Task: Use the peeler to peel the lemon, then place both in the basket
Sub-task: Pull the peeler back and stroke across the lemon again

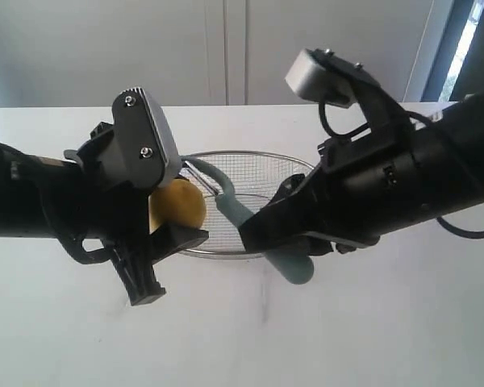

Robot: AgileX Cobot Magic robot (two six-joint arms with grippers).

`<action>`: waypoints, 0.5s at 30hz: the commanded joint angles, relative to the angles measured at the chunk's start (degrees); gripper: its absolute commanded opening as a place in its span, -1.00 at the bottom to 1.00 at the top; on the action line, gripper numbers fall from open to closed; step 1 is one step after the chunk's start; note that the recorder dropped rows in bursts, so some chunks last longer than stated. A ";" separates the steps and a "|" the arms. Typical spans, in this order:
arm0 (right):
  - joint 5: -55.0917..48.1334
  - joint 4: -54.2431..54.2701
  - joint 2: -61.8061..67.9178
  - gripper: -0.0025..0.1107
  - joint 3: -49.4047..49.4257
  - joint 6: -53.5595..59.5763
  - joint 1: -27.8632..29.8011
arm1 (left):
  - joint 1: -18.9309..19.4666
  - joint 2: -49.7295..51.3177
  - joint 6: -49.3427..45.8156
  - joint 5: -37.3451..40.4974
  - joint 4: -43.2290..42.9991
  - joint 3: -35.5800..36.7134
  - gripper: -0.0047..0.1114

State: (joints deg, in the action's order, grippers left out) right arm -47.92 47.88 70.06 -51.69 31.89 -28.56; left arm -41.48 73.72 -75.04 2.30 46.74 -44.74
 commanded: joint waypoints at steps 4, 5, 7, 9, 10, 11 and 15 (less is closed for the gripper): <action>0.25 -15.38 -5.92 -0.96 -0.04 -12.31 0.06 | -0.33 -0.35 0.04 0.76 0.94 0.19 -0.92; 0.34 -17.13 -6.09 -0.96 -0.04 -13.41 0.06 | -0.33 -0.35 0.04 0.76 0.94 0.19 -0.92; 0.66 -20.84 -6.24 -0.96 -0.04 -15.81 0.06 | -0.33 -0.35 0.04 0.76 0.94 0.19 -0.92; 0.88 -23.44 -6.12 -0.96 -0.04 -17.23 0.06 | -0.33 -0.35 0.04 0.76 0.94 0.19 -0.92; 1.06 -23.85 -5.85 -0.96 -0.04 -17.23 0.06 | -0.33 -0.35 0.04 0.76 0.94 0.19 -0.92; 1.70 -24.22 -5.59 -0.96 0.21 -17.23 0.06 | -0.33 -0.35 0.04 0.76 0.94 0.19 -0.92; 5.19 -24.60 -3.70 -0.96 1.85 -17.23 0.06 | -0.33 -0.35 0.04 0.76 0.94 0.19 -0.92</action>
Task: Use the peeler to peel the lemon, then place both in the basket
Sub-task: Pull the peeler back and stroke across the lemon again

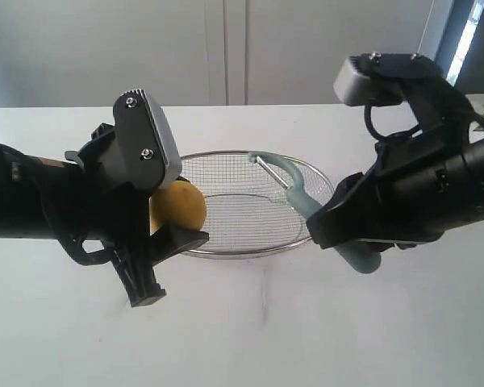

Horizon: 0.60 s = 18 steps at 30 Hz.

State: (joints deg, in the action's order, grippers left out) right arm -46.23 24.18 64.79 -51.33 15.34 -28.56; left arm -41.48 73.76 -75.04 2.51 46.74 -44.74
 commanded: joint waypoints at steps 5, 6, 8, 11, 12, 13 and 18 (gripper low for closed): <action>7.83 -0.51 6.99 -0.96 4.23 -0.68 0.06 | -0.33 -0.39 0.04 0.56 0.94 0.19 -0.92; 8.14 0.23 8.60 -0.96 4.70 -0.68 0.06 | -0.33 -0.39 0.04 0.56 0.94 0.19 -0.92; 8.14 2.61 10.68 -0.96 4.68 0.09 0.06 | -0.33 -0.39 0.04 0.56 0.94 0.19 -0.92; 9.72 9.35 13.64 -0.96 4.68 5.45 0.06 | -0.33 -0.39 0.04 0.56 0.94 0.19 -0.92; 10.14 12.59 14.44 -0.96 4.68 8.27 0.06 | -0.33 -0.39 0.04 0.56 0.94 0.19 -0.92; 10.37 15.34 15.24 -0.96 4.68 11.11 0.06 | -0.33 -0.39 0.04 0.56 0.94 0.19 -0.92; 10.07 29.31 18.87 -0.96 4.68 21.61 -0.05 | -0.33 -0.39 0.04 0.56 0.94 0.19 -0.92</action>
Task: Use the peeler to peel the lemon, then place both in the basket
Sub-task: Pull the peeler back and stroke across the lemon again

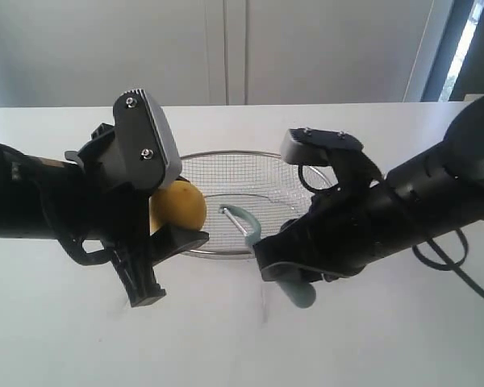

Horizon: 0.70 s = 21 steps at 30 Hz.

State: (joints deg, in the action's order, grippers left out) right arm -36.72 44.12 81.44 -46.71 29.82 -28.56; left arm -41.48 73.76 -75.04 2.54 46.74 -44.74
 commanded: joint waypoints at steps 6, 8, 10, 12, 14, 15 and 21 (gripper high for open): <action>-0.25 14.37 4.36 -0.96 0.07 8.89 -0.05 | -0.33 -0.39 0.04 0.52 0.94 0.19 -0.92; -0.60 15.87 4.36 -0.96 0.07 8.99 -0.05 | -0.33 -0.39 0.04 0.52 0.94 0.19 -0.92; -0.60 16.41 4.26 -0.96 0.07 8.99 -0.05 | -0.33 -0.39 0.04 0.52 0.94 0.19 -0.92; -0.81 16.54 4.26 -0.96 0.07 8.99 -0.05 | -0.33 -0.39 0.04 0.52 0.94 0.19 -0.92; -1.88 17.70 4.26 -0.96 0.07 8.99 -0.05 | -0.33 -0.39 0.04 0.52 0.94 0.19 -0.92; -2.17 17.98 4.16 -0.96 0.07 8.99 -0.05 | -0.33 -0.39 0.04 0.52 0.94 0.19 -0.92; -2.87 17.86 1.14 -0.96 0.07 9.20 -0.05 | -0.33 -0.39 0.04 0.52 0.94 0.19 -0.92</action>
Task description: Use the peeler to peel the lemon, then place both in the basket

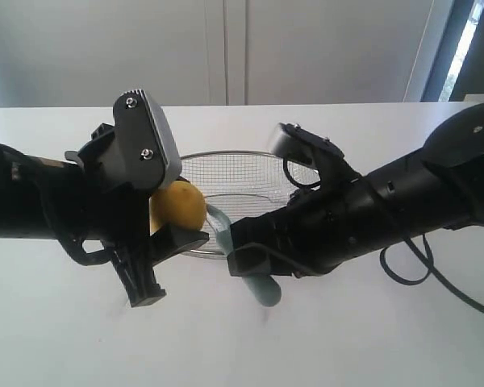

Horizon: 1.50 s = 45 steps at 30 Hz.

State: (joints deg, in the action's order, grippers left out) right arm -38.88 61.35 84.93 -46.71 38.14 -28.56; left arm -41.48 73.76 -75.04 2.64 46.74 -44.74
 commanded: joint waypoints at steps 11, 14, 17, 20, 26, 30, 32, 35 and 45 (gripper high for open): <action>-0.72 0.39 -6.03 -0.96 0.07 0.88 -0.05 | -0.33 -0.39 0.04 0.43 0.94 0.19 -0.92; -0.72 0.39 -6.86 -0.96 0.07 0.88 -0.05 | -0.33 -0.39 0.04 0.43 0.94 0.19 -0.92; -0.72 0.29 -7.75 -0.96 0.07 0.88 -0.05 | -0.33 -0.39 0.04 0.43 0.94 0.19 -0.92; -0.72 0.29 -8.46 -0.96 0.07 0.77 -0.05 | -0.33 -0.39 0.04 0.43 0.94 0.19 -0.92; -0.72 0.25 -10.62 -0.96 0.07 0.67 -0.05 | -0.33 -0.39 0.04 0.43 0.94 0.19 -0.92; -0.72 0.11 -13.92 -0.96 0.07 0.67 -0.05 | -0.33 -0.39 0.04 0.43 0.94 0.19 -0.92; -0.83 0.11 -15.27 -0.96 0.07 0.67 -0.05 | -0.33 -0.39 0.04 0.43 0.94 0.19 -0.92; -0.83 0.01 -17.62 -0.96 0.07 0.67 0.08 | -0.33 -0.39 0.04 0.43 0.94 0.19 -0.92; 0.71 -18.54 -24.77 -0.96 0.07 -15.15 0.08 | -0.33 -0.39 0.04 0.43 0.94 0.19 -0.92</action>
State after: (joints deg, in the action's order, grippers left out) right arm -39.00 50.69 61.83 -46.71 29.65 -28.56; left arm -41.48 73.76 -75.04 2.64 46.74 -44.74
